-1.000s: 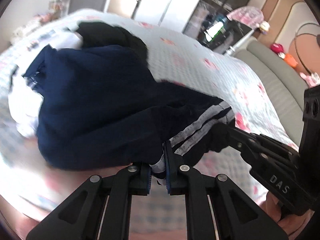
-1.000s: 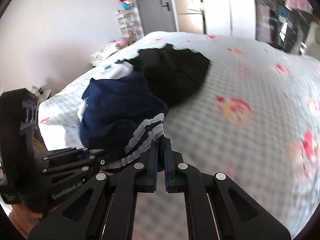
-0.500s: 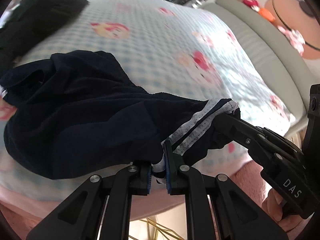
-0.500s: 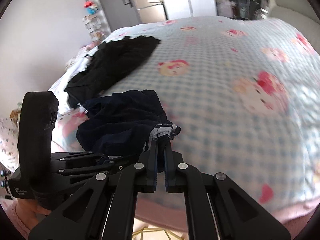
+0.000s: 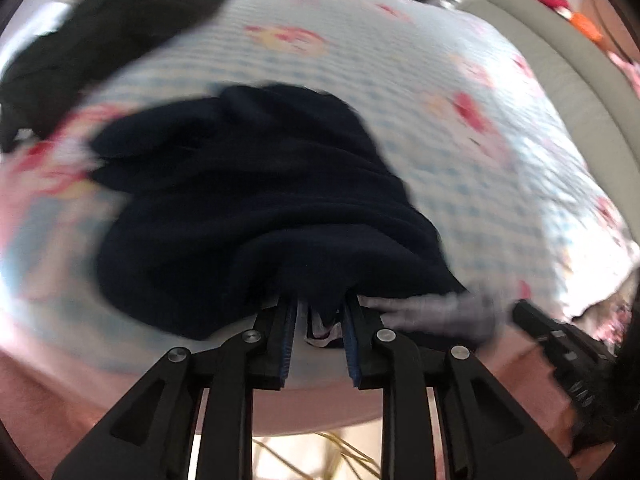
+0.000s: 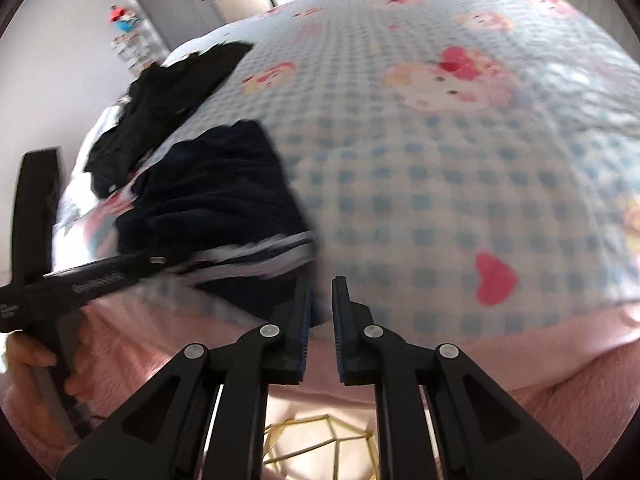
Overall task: Fold clothes
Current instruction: 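Lift the navy garment with both grippers and pull it off the pile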
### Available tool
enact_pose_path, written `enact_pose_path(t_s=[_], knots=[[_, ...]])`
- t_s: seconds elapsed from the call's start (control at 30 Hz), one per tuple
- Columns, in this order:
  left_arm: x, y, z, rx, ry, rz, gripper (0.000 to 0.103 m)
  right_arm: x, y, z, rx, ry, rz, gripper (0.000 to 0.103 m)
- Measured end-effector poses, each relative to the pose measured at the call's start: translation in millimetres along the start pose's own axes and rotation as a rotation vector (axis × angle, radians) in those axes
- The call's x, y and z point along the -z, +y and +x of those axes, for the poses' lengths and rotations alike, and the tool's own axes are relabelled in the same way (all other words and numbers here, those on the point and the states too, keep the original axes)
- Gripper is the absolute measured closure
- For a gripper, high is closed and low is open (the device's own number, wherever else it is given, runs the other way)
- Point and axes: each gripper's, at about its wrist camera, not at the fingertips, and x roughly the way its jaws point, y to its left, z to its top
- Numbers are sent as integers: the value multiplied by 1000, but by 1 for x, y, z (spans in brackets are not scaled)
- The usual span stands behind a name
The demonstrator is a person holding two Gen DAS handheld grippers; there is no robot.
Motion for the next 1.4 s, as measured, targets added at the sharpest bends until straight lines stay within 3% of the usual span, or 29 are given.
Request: enact_pose_path(t_s=[0.1, 0.2, 0.3, 0.4, 0.47, 0.63, 0.87, 1.0, 1.13, 1.2, 1.23, 1.4], knots=[[-2, 17, -10, -45, -29, -39, 79, -5, -6, -11, -12, -52, 51, 92], [-3, 25, -13, -56, -59, -78, 76, -12, 4, 0, -9, -5, -15, 92], [0, 23, -15, 16, -36, -81, 74, -9, 18, 22, -76, 67, -63, 91], [11, 8, -23, 76, -40, -26, 62, -2, 30, 45, -144, 139, -80, 86], [17, -3, -24, 89, -45, 7, 60, 4, 38, 56, -175, 173, -94, 85], [25, -21, -21, 165, -3, 81, 60, 4, 48, 56, -310, 177, -75, 83], [31, -45, 1, 262, 84, 145, 60, -6, 36, 36, -275, 112, -67, 83], [33, -61, 15, 306, 99, 161, 60, -4, 25, 35, -269, 121, -42, 83], [29, -70, 30, 256, 88, 172, 64, -5, 21, 31, -232, 104, -22, 83], [26, -69, 38, 187, 92, 166, 84, -4, 21, 28, -207, 92, -37, 83], [24, -66, 40, 153, 94, 159, 90, -4, 21, 27, -195, 90, -42, 83], [15, -33, 16, 10, 3, 84, 94, -4, 21, 34, -160, 110, -60, 83]])
